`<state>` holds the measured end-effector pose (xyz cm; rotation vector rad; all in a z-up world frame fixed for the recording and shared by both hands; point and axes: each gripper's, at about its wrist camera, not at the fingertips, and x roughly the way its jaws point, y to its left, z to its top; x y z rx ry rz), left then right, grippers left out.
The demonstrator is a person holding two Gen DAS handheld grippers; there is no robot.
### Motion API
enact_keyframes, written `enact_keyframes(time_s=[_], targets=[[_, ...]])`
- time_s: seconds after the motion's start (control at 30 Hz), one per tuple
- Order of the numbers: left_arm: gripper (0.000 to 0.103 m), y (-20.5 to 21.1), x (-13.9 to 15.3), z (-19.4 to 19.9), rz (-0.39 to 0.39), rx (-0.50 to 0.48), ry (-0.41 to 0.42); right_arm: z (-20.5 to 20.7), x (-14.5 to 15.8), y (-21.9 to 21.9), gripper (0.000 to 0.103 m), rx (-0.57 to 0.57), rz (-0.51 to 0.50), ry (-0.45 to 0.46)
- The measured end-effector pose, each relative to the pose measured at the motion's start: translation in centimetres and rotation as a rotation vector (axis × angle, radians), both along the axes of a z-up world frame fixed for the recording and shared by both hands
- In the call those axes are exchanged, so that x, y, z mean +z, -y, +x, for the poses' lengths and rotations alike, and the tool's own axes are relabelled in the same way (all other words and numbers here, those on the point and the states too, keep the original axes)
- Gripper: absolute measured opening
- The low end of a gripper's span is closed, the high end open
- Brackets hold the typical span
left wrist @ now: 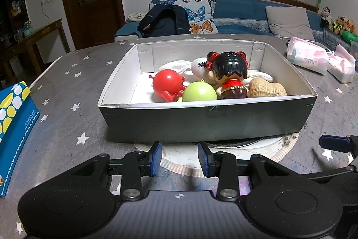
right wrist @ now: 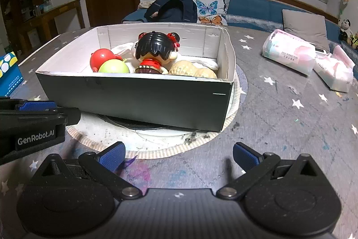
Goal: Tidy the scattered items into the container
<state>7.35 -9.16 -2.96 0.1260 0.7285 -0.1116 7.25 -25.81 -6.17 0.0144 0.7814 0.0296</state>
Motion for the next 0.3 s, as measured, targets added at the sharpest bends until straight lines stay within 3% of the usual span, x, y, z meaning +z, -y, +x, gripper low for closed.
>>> enact_keyframes(time_s=[0.3], targets=[[0.034, 0.22, 0.10, 0.65, -0.014, -0.004, 0.016, 0.58, -0.09, 0.15, 0.103, 0.002, 0.003, 0.005]])
